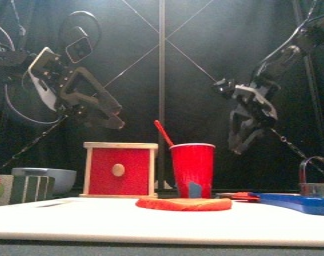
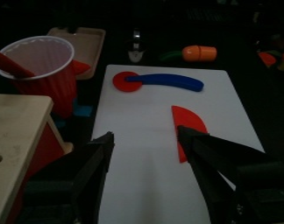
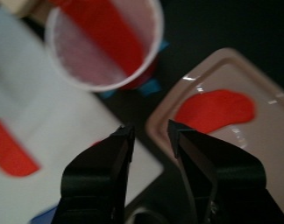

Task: Place bottom half of dough on plate

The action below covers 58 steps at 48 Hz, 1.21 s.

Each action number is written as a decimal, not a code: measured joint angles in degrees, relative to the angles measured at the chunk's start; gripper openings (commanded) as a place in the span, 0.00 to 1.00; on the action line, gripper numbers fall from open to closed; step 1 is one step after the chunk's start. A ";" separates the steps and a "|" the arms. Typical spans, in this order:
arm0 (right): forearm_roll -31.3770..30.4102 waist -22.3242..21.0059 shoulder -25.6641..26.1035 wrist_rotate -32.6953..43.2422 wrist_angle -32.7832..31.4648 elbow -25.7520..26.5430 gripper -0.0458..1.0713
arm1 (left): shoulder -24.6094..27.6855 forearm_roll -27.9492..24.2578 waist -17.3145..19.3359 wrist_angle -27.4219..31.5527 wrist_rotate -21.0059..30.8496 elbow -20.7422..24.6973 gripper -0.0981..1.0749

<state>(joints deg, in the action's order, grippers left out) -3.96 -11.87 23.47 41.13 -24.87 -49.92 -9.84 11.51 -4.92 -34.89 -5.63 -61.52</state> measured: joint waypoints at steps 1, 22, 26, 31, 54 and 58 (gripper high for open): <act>1.49 0.97 0.26 0.00 0.09 -0.26 0.74 | -0.09 0.00 -0.09 0.00 -0.09 0.09 0.88; 18.81 11.95 -6.77 0.62 10.81 -1.14 0.97 | 0.00 -0.09 -0.62 0.00 0.00 0.35 0.88; 21.01 13.54 -10.11 0.62 12.83 -0.70 0.97 | -0.09 -0.09 -0.70 0.00 -0.09 0.35 0.88; 23.91 15.56 -13.54 0.62 15.12 0.97 0.97 | -0.09 -0.09 -0.70 0.00 -0.18 0.35 0.88; 29.53 18.37 -25.31 0.62 19.60 5.19 0.97 | -1.23 -0.18 -0.79 0.00 -0.09 0.35 0.88; 29.53 19.07 -27.16 0.62 19.60 6.59 0.97 | -1.41 -0.18 -0.79 0.00 -0.18 0.35 0.88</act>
<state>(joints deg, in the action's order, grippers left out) 25.58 7.21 -3.69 41.75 -5.27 -43.33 -11.25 11.34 -5.71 -34.89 -5.80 -61.17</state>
